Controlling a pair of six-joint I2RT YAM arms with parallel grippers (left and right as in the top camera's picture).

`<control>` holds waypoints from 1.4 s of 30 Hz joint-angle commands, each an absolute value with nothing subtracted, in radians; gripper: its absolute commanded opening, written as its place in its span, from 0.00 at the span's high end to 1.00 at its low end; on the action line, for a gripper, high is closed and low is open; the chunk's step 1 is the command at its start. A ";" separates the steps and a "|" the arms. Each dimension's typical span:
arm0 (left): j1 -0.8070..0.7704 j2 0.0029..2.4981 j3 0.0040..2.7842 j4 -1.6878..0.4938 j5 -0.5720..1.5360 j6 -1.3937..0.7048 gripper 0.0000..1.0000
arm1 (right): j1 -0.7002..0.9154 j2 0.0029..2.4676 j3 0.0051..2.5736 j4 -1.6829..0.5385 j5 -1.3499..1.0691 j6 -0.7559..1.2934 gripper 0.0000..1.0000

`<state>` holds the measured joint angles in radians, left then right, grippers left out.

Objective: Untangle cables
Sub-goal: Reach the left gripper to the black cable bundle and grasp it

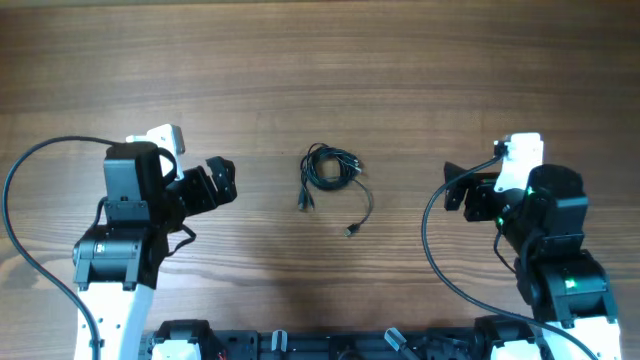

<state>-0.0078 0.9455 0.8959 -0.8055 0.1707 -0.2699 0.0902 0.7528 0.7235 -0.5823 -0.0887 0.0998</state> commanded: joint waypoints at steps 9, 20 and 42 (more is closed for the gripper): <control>-0.103 1.051 0.916 -0.523 0.295 -0.242 0.00 | 0.091 0.756 0.743 -0.561 -0.179 0.136 0.00; -0.359 1.544 0.916 -0.365 0.166 -0.277 0.18 | 0.091 0.813 0.743 -0.575 -0.182 0.164 0.00; -0.479 1.641 0.917 -0.190 0.341 -0.328 0.96 | 0.091 0.841 0.742 -0.555 -0.245 0.279 0.00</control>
<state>-0.4744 1.7515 0.9073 -0.1963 0.2214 -0.2836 0.0902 0.8192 0.7235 -0.5774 -0.1696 0.2131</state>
